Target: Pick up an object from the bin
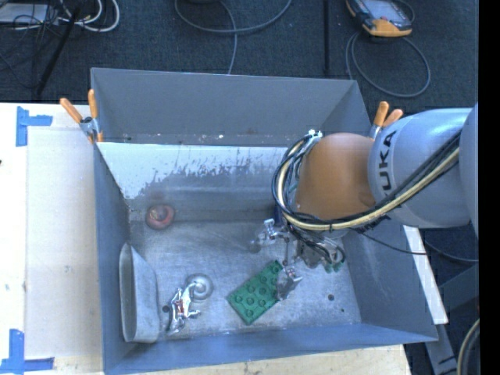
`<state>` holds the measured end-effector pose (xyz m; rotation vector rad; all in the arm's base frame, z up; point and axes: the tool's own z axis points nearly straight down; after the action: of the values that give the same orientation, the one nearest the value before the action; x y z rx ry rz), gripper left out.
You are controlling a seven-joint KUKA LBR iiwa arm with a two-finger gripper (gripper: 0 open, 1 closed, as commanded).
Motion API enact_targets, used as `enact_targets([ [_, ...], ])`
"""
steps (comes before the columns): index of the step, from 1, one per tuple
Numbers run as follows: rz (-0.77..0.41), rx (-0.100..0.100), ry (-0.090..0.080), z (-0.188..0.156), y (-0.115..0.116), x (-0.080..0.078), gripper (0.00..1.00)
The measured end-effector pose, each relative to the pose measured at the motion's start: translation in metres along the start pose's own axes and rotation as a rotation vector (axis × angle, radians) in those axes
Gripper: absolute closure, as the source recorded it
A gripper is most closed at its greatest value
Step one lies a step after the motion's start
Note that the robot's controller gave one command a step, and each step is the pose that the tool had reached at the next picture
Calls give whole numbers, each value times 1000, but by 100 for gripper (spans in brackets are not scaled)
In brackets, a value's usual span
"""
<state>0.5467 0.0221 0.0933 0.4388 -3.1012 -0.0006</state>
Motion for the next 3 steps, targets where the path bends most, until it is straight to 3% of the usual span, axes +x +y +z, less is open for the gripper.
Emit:
enact_targets([
  [1,3,0,-7,-2,0,-2,100],
  [2,4,0,-7,-2,0,-2,0],
  [3,1,5,-22,20,21,30,0],
])
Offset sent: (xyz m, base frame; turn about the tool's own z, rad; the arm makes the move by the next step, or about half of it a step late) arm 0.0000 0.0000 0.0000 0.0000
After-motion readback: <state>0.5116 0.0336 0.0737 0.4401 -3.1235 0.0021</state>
